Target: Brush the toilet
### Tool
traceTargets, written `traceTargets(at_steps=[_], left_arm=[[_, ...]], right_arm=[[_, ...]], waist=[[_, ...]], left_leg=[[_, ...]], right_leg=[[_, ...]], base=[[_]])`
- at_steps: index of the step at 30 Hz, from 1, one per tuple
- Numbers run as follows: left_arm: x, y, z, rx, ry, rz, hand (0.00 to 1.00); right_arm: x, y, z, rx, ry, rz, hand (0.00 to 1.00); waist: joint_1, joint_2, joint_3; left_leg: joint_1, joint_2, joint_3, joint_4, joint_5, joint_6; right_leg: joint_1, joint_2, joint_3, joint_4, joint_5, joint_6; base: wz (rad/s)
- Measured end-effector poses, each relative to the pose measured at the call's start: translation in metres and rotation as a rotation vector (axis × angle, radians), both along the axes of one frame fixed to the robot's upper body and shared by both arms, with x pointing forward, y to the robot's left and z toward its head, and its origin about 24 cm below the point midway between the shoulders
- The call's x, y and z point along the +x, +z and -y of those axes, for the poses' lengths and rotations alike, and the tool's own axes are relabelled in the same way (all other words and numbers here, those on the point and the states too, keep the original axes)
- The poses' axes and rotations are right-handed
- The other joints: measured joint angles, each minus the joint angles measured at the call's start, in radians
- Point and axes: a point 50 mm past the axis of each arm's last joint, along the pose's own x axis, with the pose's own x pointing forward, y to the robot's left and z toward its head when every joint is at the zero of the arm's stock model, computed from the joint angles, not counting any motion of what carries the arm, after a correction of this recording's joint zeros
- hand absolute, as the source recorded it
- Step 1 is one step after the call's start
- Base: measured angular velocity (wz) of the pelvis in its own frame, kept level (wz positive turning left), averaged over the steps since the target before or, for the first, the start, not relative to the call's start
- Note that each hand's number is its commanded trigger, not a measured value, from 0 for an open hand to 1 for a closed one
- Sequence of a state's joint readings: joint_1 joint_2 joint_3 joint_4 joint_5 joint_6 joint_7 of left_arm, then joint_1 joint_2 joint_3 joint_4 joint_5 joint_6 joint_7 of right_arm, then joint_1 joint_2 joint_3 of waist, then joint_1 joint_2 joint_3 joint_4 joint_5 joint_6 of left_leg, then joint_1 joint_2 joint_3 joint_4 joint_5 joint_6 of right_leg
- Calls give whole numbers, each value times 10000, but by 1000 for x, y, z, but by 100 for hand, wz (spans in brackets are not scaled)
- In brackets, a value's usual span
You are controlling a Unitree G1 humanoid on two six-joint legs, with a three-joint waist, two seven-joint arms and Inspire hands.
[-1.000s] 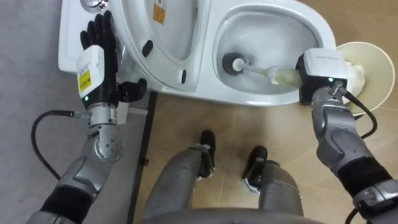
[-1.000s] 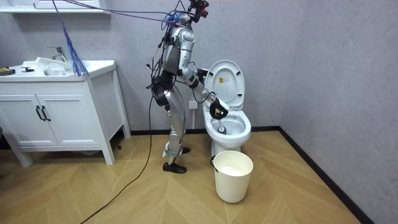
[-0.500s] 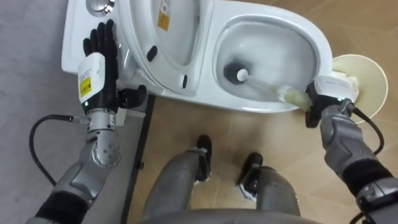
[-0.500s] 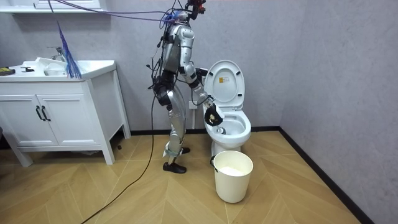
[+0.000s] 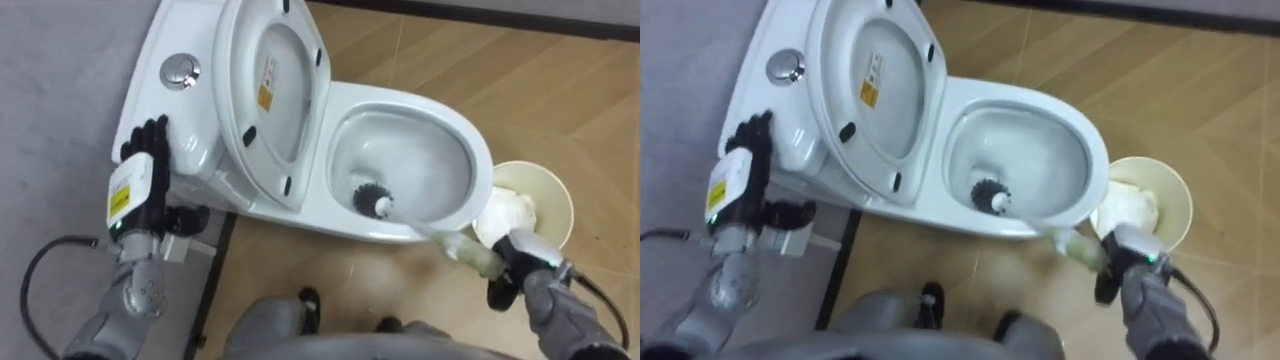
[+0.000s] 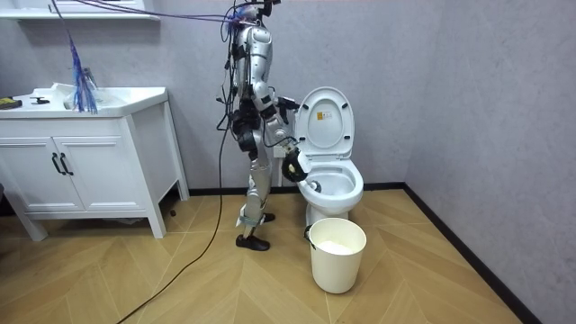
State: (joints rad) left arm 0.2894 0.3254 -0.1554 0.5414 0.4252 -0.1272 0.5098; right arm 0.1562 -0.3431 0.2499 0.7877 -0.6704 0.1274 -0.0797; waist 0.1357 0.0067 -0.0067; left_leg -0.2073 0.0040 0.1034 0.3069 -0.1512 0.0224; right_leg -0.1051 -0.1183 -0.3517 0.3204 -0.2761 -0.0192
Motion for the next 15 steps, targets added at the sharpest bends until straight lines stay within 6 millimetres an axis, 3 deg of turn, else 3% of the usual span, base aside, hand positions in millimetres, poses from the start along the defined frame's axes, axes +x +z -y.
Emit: traceTargets(at_steps=[2, 4, 6, 9, 10, 12, 15], left_arm=[[-21, -11, -2, -135, 838, -726, 0], [-41, -21, -4, -321, 1464, -1561, 0], [-66, -29, -6, -488, 2130, -2340, 0], [-76, -30, -10, -532, 2446, -2631, 0], [-81, -32, -12, -563, 2684, -2747, 0], [-88, -35, -11, -749, 3149, -2900, 0], [-89, -37, -12, -1119, 3712, -2805, 0]], right_arm=[[-13, -5, 0, 74, -273, -245, 100], [-19, -8, -5, 336, -582, -301, 100], [-33, -13, -8, 784, -1093, -562, 100], [-45, -16, -10, 1321, -1883, -620, 100], [-47, -15, -9, 1521, -2198, -516, 100], [-47, -14, -6, 1732, -2683, -247, 100], [-44, -9, 0, 2009, -3560, 429, 100]], waist=[[-57, -64, 9], [-224, -208, 68], [-245, -406, 70], [-229, -598, 112], [-220, -633, 137], [-245, -647, 144], [-514, -602, 136]], left_leg=[[346, -15, -62, -185, 0, -4], [629, -18, -286, -240, -18, -33], [907, -1, -413, -245, -134, -207], [1119, -16, -484, -289, -158, -243], [1310, 4, -485, -417, -204, -310], [1532, 8, -484, -533, -260, -385], [1751, 3, -322, -570, -347, -374]], right_leg=[[382, 22, -106, -214, -14, 27], [773, 54, -271, -517, -34, 59], [1302, 161, -497, -903, -21, 90], [1642, 215, -528, -1025, -19, 106], [1773, 262, -327, -1044, -18, 107], [1925, 315, -46, -1110, -17, 109], [2133, 340, -2, -1156, -3, 134]], base=[[16], [27], [29], [20], [-5], [-8], [-2]])
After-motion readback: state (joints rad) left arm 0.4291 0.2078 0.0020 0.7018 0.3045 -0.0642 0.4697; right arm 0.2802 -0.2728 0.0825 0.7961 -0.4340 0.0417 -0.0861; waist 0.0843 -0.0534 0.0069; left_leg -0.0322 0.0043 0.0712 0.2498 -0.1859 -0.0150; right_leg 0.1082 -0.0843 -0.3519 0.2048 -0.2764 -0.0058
